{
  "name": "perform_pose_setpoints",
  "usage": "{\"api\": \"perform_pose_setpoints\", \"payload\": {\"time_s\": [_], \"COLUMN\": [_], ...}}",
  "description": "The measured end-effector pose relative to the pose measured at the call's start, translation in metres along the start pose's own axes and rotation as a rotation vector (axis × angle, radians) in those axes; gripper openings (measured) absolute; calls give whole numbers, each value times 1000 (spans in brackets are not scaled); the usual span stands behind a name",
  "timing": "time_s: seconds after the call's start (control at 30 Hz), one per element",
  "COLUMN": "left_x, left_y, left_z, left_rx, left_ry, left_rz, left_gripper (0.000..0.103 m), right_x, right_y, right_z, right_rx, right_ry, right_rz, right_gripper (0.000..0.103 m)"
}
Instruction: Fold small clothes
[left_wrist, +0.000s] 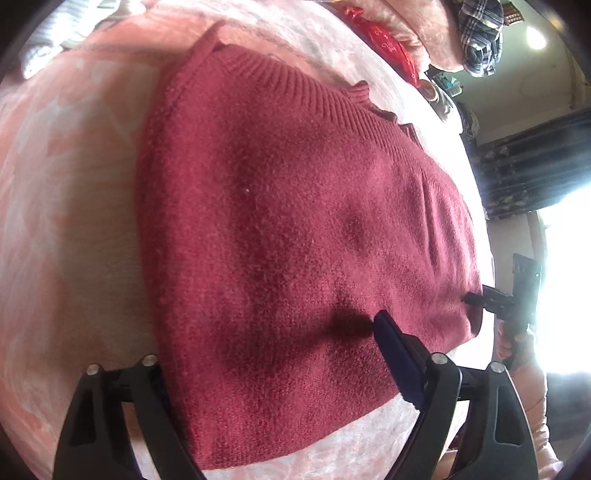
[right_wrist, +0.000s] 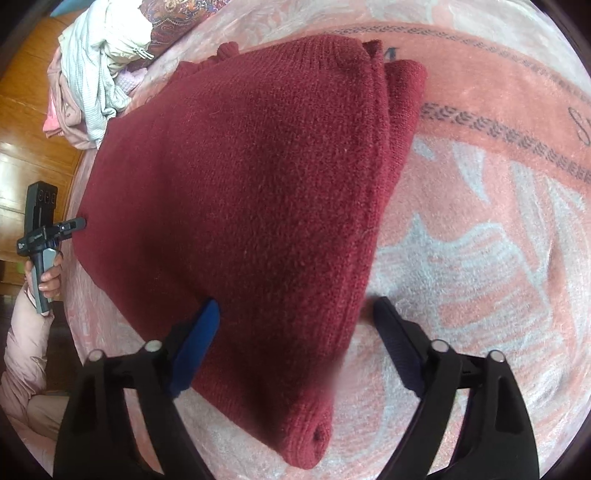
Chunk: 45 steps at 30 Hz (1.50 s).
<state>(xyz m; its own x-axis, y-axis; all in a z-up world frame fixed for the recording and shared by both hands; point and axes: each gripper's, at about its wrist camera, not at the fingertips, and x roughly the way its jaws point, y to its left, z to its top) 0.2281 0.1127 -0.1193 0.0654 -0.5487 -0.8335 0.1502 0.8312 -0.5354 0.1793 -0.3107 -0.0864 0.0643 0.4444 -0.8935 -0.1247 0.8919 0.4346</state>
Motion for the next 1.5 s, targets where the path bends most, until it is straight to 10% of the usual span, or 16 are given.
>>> {"api": "perform_pose_setpoints", "payload": {"time_s": [0.1, 0.33, 0.57, 0.73, 0.83, 1.0, 1.13, 1.3, 1.5], "left_x": [2, -9, -5, 33, 36, -11, -47, -30, -1], "left_y": [-5, -13, -67, -58, -46, -44, -48, -62, -52], "left_z": [-5, -21, -78, -101, -96, -81, -49, -2, 18], "left_rx": [22, -69, 51, 76, 16, -17, -1, 44, 97], "left_ry": [10, 25, 146, 233, 241, 132, -34, -78, -73], "left_rz": [9, -92, -88, 49, -1, 62, 144, 172, 227], "left_gripper": [40, 23, 23, 39, 45, 66, 67, 67, 67], "right_x": [0, -32, -74, -43, -20, -65, -98, -85, -59], "right_y": [8, 12, -6, -16, -18, -3, -11, -29, -70], "right_z": [-3, -25, -84, -143, -156, -151, -124, -64, -21], "right_rx": [-23, -5, 48, 80, 120, 18, 49, 108, 181], "right_ry": [-21, -14, 21, 131, 151, 58, -60, -80, -80], "right_rz": [21, 67, 83, 37, 51, -79, -86, -174, -85], "right_gripper": [32, 15, 14, 15, 17, 58, 58, 70, 75]}}
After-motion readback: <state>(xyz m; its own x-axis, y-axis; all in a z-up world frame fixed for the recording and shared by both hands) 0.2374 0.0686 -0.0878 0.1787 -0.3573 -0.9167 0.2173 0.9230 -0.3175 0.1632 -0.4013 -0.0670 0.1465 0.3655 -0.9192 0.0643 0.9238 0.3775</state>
